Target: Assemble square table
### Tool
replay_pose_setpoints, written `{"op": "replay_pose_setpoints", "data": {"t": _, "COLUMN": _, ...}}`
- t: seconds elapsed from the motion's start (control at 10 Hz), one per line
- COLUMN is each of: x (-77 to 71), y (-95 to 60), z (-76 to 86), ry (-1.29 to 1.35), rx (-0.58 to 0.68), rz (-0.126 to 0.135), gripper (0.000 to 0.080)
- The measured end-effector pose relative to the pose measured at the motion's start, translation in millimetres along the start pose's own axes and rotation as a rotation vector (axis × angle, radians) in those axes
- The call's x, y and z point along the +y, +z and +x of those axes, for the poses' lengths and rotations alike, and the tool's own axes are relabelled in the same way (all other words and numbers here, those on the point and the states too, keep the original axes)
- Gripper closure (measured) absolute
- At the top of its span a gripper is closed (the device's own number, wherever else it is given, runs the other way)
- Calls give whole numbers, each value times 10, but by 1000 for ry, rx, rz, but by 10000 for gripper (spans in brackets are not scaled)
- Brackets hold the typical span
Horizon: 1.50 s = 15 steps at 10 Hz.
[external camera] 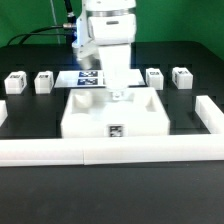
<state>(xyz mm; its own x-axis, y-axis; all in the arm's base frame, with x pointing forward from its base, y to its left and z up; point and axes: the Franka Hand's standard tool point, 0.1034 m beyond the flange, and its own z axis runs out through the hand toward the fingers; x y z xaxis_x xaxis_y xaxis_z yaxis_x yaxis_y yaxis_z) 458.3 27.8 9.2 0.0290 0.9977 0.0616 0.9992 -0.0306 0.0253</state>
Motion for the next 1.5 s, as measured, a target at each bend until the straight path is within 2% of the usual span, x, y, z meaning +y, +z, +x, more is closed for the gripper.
{"op": "replay_pose_setpoints", "data": {"t": 0.1, "x": 83, "y": 13, "z": 175, "ry": 2, "rx": 11, "rz": -9, "gripper": 742}}
{"op": "replay_pose_setpoints", "data": {"t": 0.4, "x": 294, "y": 34, "z": 494, "ry": 13, "rx": 34, "rz": -33, "gripper": 742}}
{"op": "replay_pose_setpoints", "data": {"t": 0.8, "x": 323, "y": 39, "z": 481, "ry": -7, "rx": 26, "rz": -27, "gripper": 742}}
{"op": "replay_pose_setpoints", "data": {"t": 1.0, "x": 321, "y": 40, "z": 475, "ry": -5, "rx": 26, "rz": -27, "gripper": 420}}
{"op": "replay_pose_setpoints", "data": {"t": 1.1, "x": 320, "y": 41, "z": 474, "ry": -4, "rx": 26, "rz": -27, "gripper": 420}}
{"op": "replay_pose_setpoints", "data": {"t": 1.2, "x": 320, "y": 41, "z": 473, "ry": -4, "rx": 26, "rz": -26, "gripper": 229}}
{"op": "replay_pose_setpoints", "data": {"t": 1.3, "x": 319, "y": 41, "z": 472, "ry": -4, "rx": 26, "rz": -26, "gripper": 169}}
{"op": "replay_pose_setpoints", "data": {"t": 1.5, "x": 318, "y": 42, "z": 468, "ry": -3, "rx": 26, "rz": -26, "gripper": 153}}
